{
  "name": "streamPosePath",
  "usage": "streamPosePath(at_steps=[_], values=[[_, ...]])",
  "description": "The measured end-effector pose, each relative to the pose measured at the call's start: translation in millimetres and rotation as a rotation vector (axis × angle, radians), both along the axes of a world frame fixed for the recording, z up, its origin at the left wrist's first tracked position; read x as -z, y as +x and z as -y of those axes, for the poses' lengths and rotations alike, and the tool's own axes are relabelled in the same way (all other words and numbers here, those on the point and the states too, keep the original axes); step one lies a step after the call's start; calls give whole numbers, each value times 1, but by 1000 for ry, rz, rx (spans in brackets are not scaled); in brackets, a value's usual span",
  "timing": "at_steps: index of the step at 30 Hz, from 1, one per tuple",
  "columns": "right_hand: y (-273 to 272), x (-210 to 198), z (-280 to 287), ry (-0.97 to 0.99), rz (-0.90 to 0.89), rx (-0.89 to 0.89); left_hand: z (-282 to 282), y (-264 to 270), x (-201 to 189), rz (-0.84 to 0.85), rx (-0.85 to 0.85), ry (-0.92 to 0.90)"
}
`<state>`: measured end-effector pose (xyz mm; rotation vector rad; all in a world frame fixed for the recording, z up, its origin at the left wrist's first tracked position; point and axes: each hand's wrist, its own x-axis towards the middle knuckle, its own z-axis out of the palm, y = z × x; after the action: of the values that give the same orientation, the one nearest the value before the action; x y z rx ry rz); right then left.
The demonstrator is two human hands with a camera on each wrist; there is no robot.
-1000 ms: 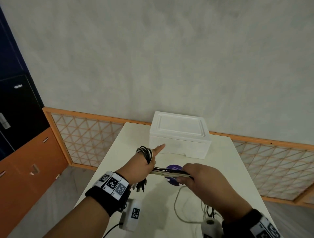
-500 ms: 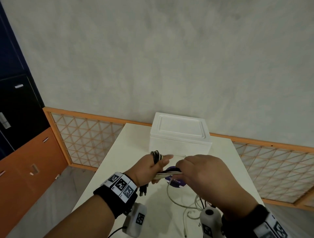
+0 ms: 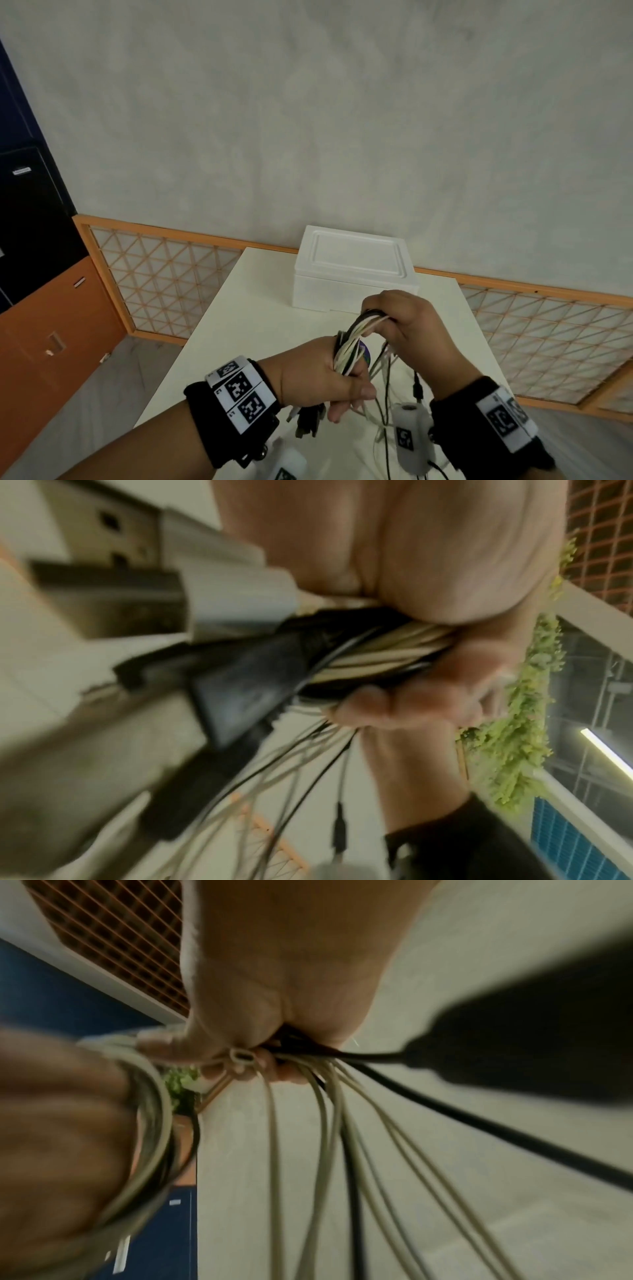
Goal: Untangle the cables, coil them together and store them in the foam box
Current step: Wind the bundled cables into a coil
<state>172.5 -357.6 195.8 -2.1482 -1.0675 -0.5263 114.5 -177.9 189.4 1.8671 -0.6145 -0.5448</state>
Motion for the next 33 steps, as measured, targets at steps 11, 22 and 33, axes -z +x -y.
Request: streamPosePath(at_steps=[11, 22, 33], values=[[-17, 48, -31, 120, -355, 58, -3, -1, 11, -150, -4, -531], [-19, 46, -42, 293, -480, 71, -14, 10, 3, -313, -24, -944], [-31, 66, -53, -382, -440, -6, -20, 16, 4, -247, -106, -886]])
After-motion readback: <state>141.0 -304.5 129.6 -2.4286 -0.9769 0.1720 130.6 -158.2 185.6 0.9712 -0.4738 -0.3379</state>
